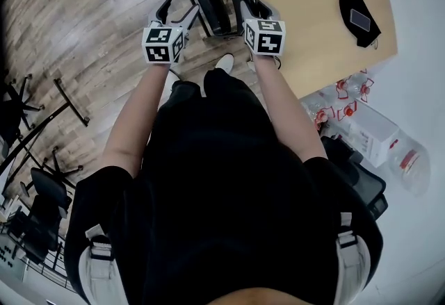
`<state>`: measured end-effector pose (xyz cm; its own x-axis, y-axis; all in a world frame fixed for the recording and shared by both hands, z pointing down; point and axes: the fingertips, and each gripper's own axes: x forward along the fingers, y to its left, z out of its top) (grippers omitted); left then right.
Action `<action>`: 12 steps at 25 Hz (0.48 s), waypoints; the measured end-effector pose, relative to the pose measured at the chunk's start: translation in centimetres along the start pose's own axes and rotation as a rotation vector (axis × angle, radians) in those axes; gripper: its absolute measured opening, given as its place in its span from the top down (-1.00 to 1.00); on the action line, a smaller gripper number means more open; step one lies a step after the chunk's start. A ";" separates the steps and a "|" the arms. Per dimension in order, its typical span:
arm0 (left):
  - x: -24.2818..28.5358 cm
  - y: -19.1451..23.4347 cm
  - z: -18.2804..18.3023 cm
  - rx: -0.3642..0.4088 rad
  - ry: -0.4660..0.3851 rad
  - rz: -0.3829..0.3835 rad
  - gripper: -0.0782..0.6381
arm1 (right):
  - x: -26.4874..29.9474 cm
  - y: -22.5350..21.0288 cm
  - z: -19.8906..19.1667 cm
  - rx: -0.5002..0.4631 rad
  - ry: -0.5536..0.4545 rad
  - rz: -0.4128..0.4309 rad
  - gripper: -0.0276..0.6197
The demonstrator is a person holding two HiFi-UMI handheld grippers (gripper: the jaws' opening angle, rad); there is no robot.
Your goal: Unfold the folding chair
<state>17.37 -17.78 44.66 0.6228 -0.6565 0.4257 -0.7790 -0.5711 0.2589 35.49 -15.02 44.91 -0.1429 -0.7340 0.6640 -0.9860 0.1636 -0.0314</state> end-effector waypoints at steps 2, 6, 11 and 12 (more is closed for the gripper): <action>1.0 1.0 -1.1 -0.037 0.023 0.014 -0.15 | 0.1 0.6 0.1 -0.009 -0.003 -0.005 0.47; 3.3 2.4 -3.3 -0.113 0.078 0.033 -0.15 | 0.0 1.7 0.2 -0.023 -0.001 -0.008 0.47; 6.9 3.8 -5.6 -0.167 0.141 0.078 -0.15 | 0.1 2.3 0.2 -0.032 -0.010 -0.018 0.47; 7.7 4.0 -5.9 -0.179 0.155 0.088 -0.15 | 0.1 2.4 0.3 -0.031 -0.010 -0.018 0.47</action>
<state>18.59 -22.15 54.10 0.5441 -0.6085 0.5776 -0.8388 -0.4096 0.3586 33.10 -14.89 44.73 -0.1262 -0.7437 0.6565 -0.9853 0.1707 0.0040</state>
